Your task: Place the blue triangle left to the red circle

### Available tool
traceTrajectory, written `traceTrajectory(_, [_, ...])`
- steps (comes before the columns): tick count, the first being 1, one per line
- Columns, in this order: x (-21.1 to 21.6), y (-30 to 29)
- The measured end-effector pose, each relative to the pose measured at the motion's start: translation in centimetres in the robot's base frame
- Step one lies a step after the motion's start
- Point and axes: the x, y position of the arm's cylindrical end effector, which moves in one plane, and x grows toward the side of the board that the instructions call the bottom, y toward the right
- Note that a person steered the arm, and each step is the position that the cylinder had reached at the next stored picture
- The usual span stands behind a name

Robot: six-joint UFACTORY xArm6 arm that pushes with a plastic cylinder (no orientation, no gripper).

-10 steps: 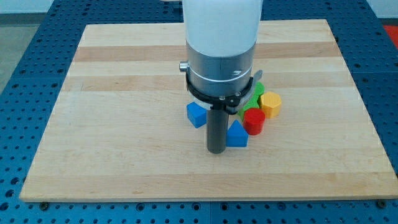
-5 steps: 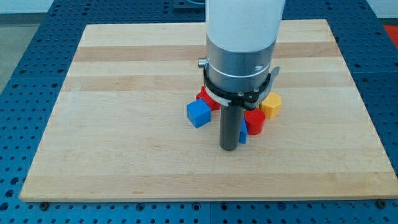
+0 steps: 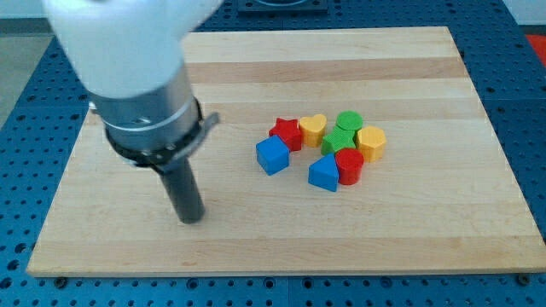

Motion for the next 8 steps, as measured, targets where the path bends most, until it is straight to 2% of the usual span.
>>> traceTrajectory(4, [-12.1,-0.2])
traceTrajectory(8, [-12.1,8.3])
